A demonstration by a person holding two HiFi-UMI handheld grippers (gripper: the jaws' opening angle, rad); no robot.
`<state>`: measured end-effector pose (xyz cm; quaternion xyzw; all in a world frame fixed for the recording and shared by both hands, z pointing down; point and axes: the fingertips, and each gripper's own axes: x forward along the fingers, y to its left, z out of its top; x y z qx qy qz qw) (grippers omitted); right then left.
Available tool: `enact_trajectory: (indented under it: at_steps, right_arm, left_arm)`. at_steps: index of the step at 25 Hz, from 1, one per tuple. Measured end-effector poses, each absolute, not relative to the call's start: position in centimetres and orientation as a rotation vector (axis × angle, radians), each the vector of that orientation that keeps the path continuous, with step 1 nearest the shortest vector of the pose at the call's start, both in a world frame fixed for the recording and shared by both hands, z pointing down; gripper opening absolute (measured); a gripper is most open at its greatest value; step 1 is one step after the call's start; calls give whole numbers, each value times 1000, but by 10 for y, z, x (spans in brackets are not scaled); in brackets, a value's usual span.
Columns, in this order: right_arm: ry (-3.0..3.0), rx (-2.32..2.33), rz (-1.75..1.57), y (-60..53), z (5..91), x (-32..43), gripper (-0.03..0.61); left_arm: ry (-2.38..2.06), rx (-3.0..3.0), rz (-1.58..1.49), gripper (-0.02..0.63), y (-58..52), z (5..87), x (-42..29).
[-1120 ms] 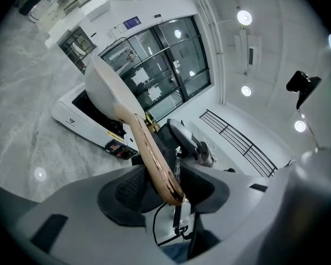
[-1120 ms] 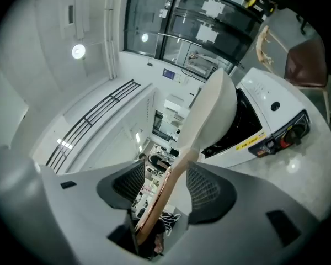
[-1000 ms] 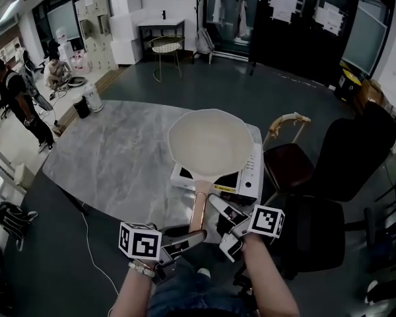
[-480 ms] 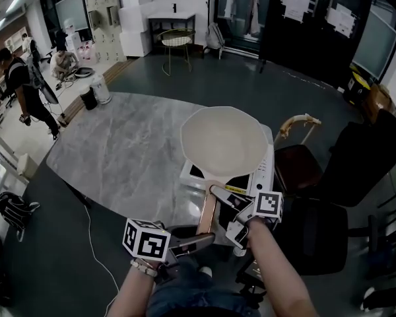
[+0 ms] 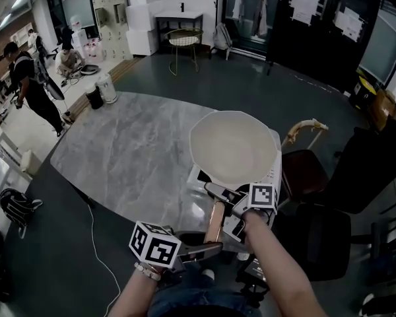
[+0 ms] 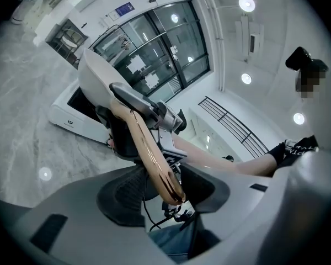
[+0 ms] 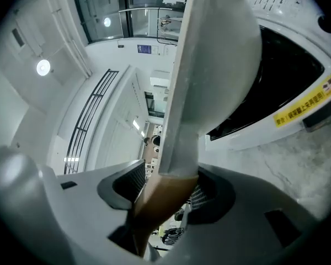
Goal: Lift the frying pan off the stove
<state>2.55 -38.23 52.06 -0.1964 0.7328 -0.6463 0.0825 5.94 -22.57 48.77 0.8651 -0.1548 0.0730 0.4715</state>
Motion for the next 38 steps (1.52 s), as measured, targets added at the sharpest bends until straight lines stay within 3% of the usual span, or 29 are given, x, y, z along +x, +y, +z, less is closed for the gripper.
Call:
enact_trajectory:
  at_steps: [11, 22, 38]
  right_arm:
    - [2353, -317, -1868, -382, 512, 2, 233]
    - [2397, -391, -1844, -375, 517, -10, 232]
    - [2623, -400, -1545, -400, 434, -12, 233]
  left_arm:
    - [-387, 2120, 213, 206, -227, 490, 50]
    - [-369, 2095, 178, 184, -222, 505, 33]
    - [-255, 2210, 181, 166, -247, 461, 39]
